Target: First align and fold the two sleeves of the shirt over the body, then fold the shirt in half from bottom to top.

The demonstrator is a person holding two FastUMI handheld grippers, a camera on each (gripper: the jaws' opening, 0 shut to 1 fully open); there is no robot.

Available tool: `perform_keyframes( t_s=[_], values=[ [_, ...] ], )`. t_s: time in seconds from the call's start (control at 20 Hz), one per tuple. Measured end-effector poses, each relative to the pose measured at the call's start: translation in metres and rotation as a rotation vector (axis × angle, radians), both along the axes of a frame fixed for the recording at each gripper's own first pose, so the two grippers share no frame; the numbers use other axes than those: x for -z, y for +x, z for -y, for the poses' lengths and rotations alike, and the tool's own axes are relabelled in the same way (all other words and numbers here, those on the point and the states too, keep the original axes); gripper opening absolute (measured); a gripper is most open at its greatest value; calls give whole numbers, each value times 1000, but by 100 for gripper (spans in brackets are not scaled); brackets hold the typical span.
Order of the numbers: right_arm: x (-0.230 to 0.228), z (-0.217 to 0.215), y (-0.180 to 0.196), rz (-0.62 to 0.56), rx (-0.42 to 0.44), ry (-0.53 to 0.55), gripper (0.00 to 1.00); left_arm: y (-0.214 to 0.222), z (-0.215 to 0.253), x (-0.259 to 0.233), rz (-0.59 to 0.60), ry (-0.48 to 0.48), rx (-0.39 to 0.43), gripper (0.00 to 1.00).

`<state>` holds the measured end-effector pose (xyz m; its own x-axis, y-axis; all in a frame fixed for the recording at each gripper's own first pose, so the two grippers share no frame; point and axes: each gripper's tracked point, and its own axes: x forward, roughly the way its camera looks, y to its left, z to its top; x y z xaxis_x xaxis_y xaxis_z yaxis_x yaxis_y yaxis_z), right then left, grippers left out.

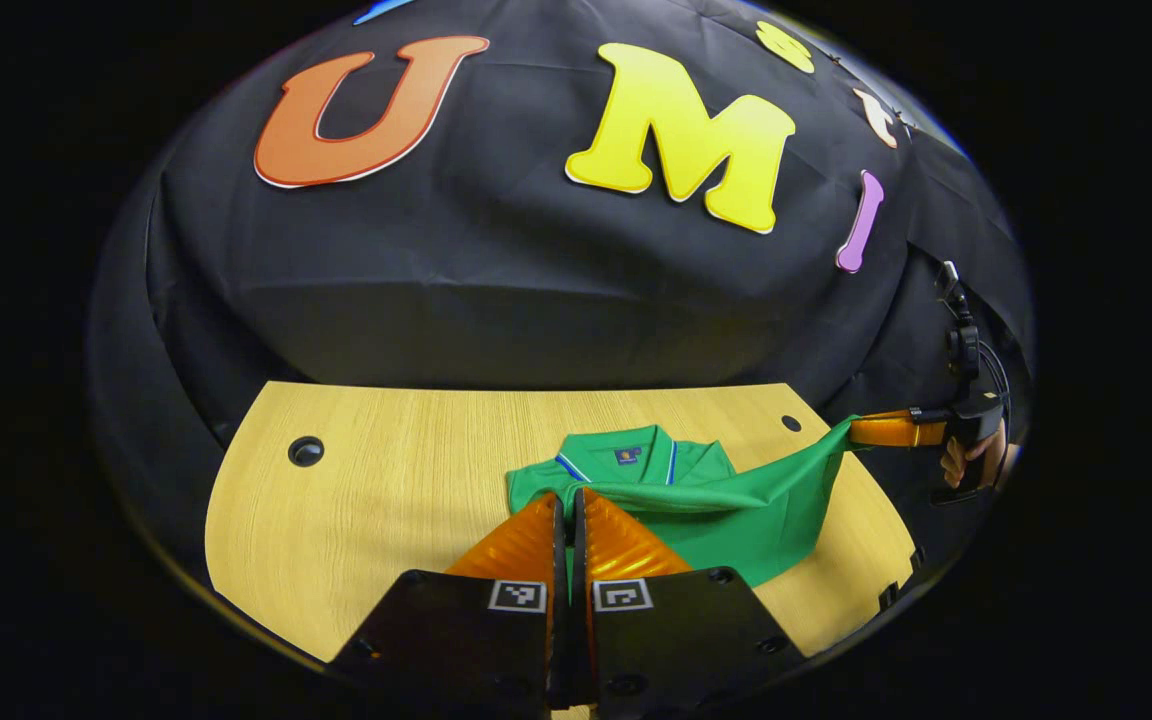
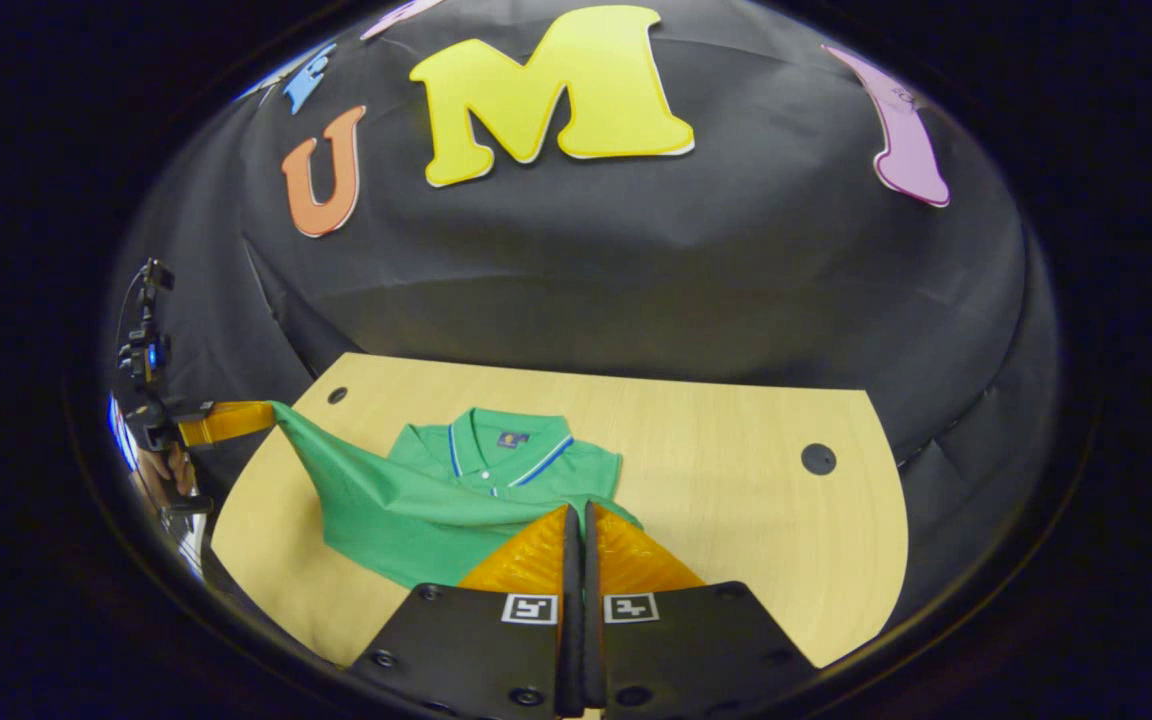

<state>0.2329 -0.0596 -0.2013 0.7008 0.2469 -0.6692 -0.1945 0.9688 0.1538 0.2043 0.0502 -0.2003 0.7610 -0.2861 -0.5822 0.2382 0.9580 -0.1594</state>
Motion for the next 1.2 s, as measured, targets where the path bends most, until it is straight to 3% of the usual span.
perform_keyframes(
  t_s=[0.4, 0.65, 0.85, 1.0, 1.05, 1.1, 1.2],
  values=[
    [25, -1, 61, 50, 38, -3, 2, 54, -16, 24, 9, 4, -57, 3],
    [66, -6, 96, 45, 54, 4, 2, 71, -28, 70, -41, -14, -118, 3],
    [102, -10, 113, 18, 58, -21, 2, 93, -20, 103, -47, -17, -122, 3],
    [125, -16, 125, 32, 17, -88, 2, 105, -17, 134, -71, 16, -124, 5],
    [131, -19, 127, 32, 6, -116, 2, 107, -19, 142, -81, 43, -124, 0],
    [134, -21, 130, 38, -2, -138, 2, 107, -21, 150, -97, 76, -124, 6],
    [141, -23, 138, 52, 0, -163, 2, 104, -23, 156, -111, 110, -125, 8]
  ],
)
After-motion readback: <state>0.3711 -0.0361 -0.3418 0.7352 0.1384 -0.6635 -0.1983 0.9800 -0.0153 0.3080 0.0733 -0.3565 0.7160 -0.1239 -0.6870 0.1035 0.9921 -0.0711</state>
